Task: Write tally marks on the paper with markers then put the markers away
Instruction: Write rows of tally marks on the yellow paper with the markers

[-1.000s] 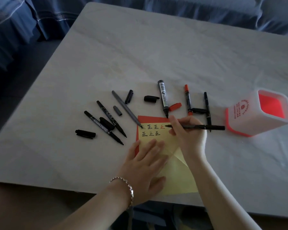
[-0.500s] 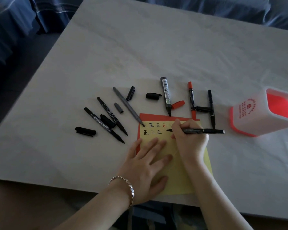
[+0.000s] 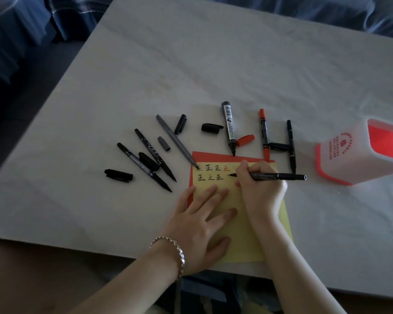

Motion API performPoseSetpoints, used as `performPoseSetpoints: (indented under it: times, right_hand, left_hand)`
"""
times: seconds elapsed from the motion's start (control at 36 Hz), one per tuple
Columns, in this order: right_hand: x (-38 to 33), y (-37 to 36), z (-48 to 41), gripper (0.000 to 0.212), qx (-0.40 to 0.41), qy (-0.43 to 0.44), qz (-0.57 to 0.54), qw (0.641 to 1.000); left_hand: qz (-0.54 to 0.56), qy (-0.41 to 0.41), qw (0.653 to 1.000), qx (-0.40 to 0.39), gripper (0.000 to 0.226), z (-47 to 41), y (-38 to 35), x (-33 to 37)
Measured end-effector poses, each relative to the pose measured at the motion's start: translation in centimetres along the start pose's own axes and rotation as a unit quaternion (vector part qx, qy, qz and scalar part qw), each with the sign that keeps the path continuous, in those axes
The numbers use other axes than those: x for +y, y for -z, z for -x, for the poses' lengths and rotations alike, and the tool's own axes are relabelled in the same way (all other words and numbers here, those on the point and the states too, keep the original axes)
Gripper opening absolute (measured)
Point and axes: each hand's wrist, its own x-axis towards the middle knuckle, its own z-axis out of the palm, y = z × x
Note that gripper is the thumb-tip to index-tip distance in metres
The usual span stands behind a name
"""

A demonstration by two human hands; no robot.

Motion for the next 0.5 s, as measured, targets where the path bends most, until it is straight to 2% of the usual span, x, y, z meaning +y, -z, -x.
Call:
performPoseSetpoints:
  times: [0.28,0.5]
  right_hand:
    - [0.06,0.05,-0.09,0.039,-0.013,-0.006,-0.012,1.000]
    - [-0.04,0.18,-0.02,0.032,-0.018,-0.022,0.003,1.000]
  left_hand:
    - [-0.003,0.000,1.000,-0.002,0.047,-0.04,0.05,0.00]
    - [-0.001,0.000,1.000,-0.002,0.047,-0.02,0.04,-0.01]
